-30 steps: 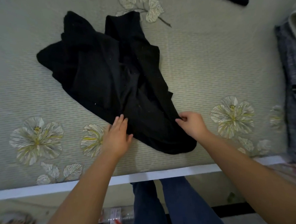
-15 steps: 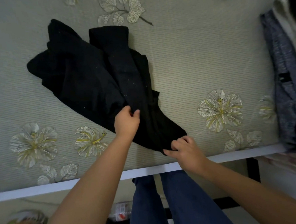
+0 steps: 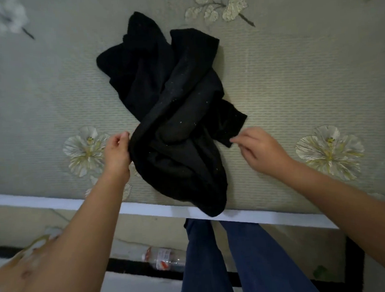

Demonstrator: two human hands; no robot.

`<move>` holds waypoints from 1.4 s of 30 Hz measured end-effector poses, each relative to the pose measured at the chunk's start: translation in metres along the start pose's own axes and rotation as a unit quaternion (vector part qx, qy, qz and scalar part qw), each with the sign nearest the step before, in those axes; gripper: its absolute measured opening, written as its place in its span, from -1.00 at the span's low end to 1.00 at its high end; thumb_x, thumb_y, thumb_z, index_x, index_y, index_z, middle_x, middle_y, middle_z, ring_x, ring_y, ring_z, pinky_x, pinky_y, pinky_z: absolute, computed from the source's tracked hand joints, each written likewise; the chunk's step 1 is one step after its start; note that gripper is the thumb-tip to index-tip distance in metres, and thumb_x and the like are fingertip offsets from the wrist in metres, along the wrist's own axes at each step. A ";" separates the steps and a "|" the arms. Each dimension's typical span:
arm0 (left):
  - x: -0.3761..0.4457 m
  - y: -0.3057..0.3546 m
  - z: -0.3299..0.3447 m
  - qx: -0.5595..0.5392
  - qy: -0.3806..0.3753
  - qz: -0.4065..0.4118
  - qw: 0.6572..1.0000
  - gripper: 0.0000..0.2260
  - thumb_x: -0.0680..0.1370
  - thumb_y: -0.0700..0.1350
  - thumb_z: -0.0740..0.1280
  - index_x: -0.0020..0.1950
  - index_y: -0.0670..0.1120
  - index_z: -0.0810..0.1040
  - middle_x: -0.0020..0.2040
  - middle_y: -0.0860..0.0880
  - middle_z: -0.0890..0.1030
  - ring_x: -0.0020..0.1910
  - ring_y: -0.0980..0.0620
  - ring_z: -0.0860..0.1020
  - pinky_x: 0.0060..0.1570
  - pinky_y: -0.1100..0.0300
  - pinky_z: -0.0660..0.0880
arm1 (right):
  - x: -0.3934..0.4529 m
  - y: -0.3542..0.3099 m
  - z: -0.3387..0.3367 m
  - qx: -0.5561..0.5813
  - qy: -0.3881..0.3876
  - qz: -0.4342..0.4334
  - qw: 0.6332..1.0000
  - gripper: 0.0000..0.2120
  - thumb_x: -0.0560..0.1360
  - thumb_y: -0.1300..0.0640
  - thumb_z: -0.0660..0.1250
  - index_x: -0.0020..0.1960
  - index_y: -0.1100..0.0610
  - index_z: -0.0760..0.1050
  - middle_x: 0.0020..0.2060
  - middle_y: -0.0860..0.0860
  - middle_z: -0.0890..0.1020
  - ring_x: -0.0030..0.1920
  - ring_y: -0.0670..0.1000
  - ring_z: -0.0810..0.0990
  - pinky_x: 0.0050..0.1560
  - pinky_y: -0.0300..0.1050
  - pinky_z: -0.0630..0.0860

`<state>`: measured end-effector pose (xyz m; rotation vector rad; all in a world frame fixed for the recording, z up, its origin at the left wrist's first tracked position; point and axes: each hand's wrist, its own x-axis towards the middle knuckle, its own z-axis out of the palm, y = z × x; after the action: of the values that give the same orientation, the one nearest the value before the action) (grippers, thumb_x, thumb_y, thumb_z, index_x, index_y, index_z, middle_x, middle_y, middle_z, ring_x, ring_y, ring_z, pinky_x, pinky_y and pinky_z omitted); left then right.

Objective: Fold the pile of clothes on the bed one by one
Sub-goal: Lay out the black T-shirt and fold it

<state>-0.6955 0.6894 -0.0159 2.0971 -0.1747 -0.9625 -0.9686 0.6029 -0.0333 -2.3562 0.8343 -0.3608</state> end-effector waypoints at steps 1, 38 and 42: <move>-0.002 -0.007 -0.004 -0.012 0.005 -0.008 1.000 -0.87 0.61 -0.11 0.13 -0.09 -0.07 0.43 -0.24 -0.01 0.44 -0.29 0.11 0.41 -0.29 0.26 0.36 | 0.019 -0.004 0.000 -0.013 0.001 -0.034 0.999 -0.80 0.30 0.44 0.31 -0.09 0.41 0.59 -0.24 0.29 0.61 -0.24 0.25 0.62 -0.18 -0.07 0.53; -0.026 0.020 0.073 0.267 -0.294 0.240 0.886 -0.64 0.46 -0.11 0.39 0.23 -0.13 0.46 0.07 -0.01 0.53 0.02 0.06 0.52 -0.02 0.37 0.35 | -0.002 0.054 -0.126 -0.015 -0.071 0.496 0.865 -0.83 0.54 0.26 0.21 0.08 0.29 0.49 -0.12 0.15 0.61 -0.01 0.17 0.54 -0.08 -0.13 0.45; -0.042 -0.028 0.074 0.363 -0.325 0.192 0.852 -0.62 0.48 -0.11 0.37 0.26 -0.19 0.46 0.20 -0.14 0.53 0.17 -0.05 0.49 0.14 0.23 0.34 | -0.018 0.063 -0.074 -0.091 -0.103 0.363 0.922 -0.65 0.49 0.23 0.29 0.25 0.31 0.43 0.15 0.23 0.52 0.22 0.17 0.44 0.20 -0.09 0.28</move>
<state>-0.7813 0.6804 -0.0403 2.1261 -1.4481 -1.4598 -1.0441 0.5419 -0.0161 -2.0017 1.5918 0.2795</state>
